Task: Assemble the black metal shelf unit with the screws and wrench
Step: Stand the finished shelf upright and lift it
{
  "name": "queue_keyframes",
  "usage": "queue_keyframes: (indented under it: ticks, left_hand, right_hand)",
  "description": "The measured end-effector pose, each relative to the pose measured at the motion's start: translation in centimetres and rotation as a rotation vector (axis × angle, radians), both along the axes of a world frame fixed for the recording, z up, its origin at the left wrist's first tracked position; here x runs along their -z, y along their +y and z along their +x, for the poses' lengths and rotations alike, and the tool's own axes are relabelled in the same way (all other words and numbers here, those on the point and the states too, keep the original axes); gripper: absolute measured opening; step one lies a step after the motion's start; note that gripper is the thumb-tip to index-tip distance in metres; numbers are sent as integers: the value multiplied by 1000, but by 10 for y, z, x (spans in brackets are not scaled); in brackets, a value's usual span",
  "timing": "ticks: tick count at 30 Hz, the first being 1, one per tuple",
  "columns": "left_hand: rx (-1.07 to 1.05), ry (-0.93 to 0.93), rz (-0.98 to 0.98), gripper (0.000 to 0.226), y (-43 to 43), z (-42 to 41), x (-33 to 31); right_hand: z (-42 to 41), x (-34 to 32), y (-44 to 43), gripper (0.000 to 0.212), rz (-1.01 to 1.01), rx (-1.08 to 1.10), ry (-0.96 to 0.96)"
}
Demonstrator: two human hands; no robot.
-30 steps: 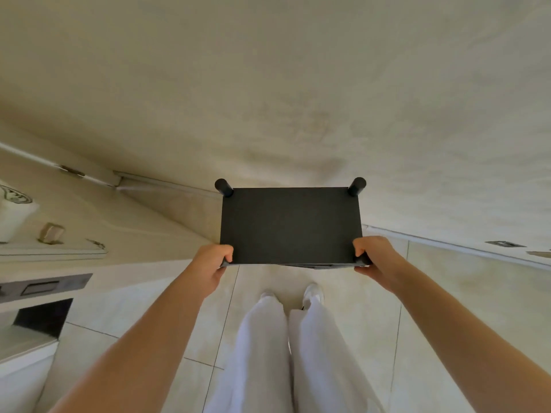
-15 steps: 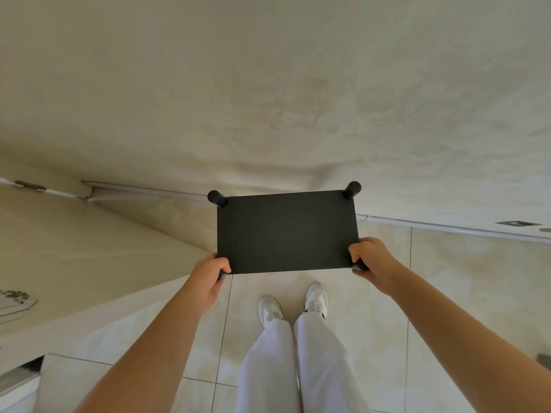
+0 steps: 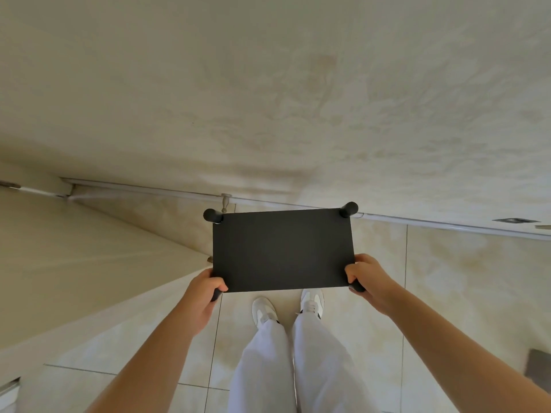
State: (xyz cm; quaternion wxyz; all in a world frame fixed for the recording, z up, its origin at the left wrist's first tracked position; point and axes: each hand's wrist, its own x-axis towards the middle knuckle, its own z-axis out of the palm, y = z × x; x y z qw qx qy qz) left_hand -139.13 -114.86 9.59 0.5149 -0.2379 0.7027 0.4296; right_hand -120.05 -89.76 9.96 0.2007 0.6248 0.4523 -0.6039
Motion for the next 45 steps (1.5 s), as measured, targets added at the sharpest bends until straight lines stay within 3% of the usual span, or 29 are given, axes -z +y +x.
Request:
queue_keyframes:
  ticks: [6,10,16,23,45]
  left_hand:
    - [278,110,-116,31,9,-17,-3]
    - [151,129,14,36,20,-31,-6]
    - [60,174,-2,31,40,-38,3]
    - [90,235,-9,43,52,-37,19]
    - [-9,280,38,42,93,-125,32]
  right_hand:
    - [-9,-8,8,35,-31,-164,-23]
    - [-13,-13,18,24,-30,-79,64]
    - [-34,-9,31,45,40,100,128]
    - [-49,4,25,65,151,-60,63]
    - [-121,9,57,57,176,12,112]
